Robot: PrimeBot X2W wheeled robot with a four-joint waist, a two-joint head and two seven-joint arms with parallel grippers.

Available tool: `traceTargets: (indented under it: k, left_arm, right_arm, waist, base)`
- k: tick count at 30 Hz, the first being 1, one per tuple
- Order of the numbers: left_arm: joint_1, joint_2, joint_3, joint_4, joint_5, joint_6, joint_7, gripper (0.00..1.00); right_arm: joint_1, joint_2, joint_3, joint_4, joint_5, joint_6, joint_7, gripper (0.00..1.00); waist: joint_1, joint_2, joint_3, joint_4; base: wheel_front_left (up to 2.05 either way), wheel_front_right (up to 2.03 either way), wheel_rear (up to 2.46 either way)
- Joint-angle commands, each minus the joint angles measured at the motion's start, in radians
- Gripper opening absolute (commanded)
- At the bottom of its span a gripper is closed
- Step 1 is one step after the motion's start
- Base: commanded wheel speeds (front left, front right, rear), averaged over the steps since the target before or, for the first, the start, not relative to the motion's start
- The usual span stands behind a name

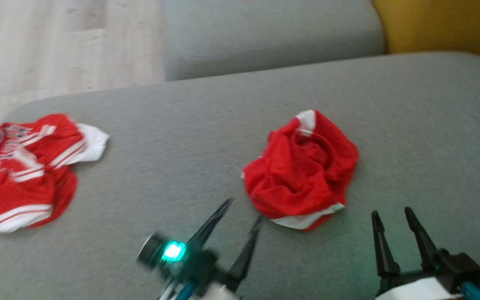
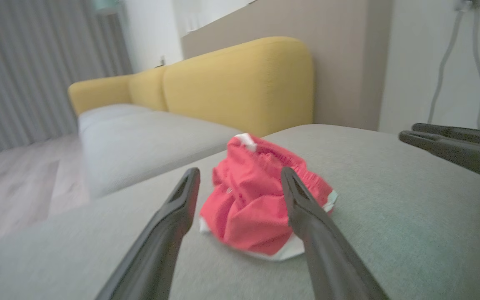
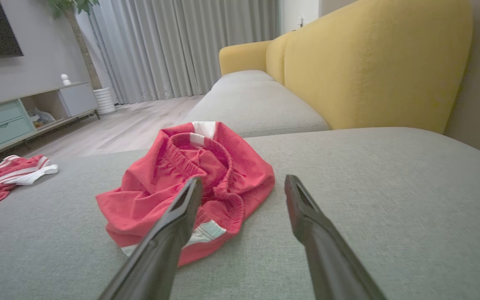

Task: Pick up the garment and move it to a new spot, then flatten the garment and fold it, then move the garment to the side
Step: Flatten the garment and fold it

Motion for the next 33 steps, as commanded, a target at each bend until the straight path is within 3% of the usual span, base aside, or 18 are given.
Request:
traceTargets:
  k: [1,8,13,23,24,25,26,33]
  left_arm:
    - [-0.106,-0.004,-0.013,-0.004,0.021,-0.006,-0.009,1.00]
    - [-0.371,-0.004,-0.229,0.185,0.011,-0.040,-0.001,1.00]
    - [-0.539,-0.004,-0.346,0.299,-0.013,-0.019,0.043,1.00]
    - [-0.682,-0.005,-0.483,0.532,-0.073,0.007,0.254,1.00]
    - [-0.686,-0.005,-0.494,0.546,-0.082,0.002,0.280,0.86]
    - [-0.690,-0.005,-0.505,0.552,-0.090,0.001,0.301,0.37]
    - [-0.694,-0.005,-0.520,0.553,-0.093,-0.002,0.318,0.00]
    - [-0.732,-0.005,-0.563,0.442,-0.171,0.016,0.332,0.00]
  right_arm:
    - [-0.057,-0.007,0.032,-0.029,-0.013,-0.001,-0.003,1.00]
    - [-0.083,-0.007,0.056,-0.026,0.010,-0.001,-0.003,1.00]
    - [-0.112,-0.007,0.075,-0.027,0.035,-0.001,-0.003,1.00]
    - [-0.138,-0.007,0.094,-0.023,0.068,-0.001,-0.003,1.00]
    - [-0.136,-0.007,0.092,-0.022,0.068,-0.001,-0.003,1.00]
    - [-0.133,-0.007,0.089,-0.022,0.068,-0.001,-0.003,1.00]
    - [-0.130,-0.007,0.087,-0.021,0.067,-0.001,-0.003,1.00]
    - [-0.126,-0.007,0.083,-0.015,0.057,-0.001,-0.003,1.00]
  waist:
    - [-0.0001,0.0000,0.039,-0.068]
    - [-0.0001,0.0000,0.114,-0.229]
    - [-0.0001,0.0000,0.168,-0.321]
    - [-0.0001,0.0000,0.214,-0.408]
    - [-0.0001,0.0000,0.212,-0.409]
    - [-0.0001,0.0000,0.209,-0.409]
    - [-0.0001,0.0000,0.206,-0.408]
    - [-0.0001,0.0000,0.160,-0.376]
  base:
    - [0.00,0.00,0.00]
    - [0.00,0.00,0.00]
    - [0.00,0.00,0.00]
    - [0.00,0.00,0.00]
    - [0.00,0.00,0.00]
    - [0.00,0.00,0.00]
    - [0.00,0.00,0.00]
    - [0.00,0.00,0.00]
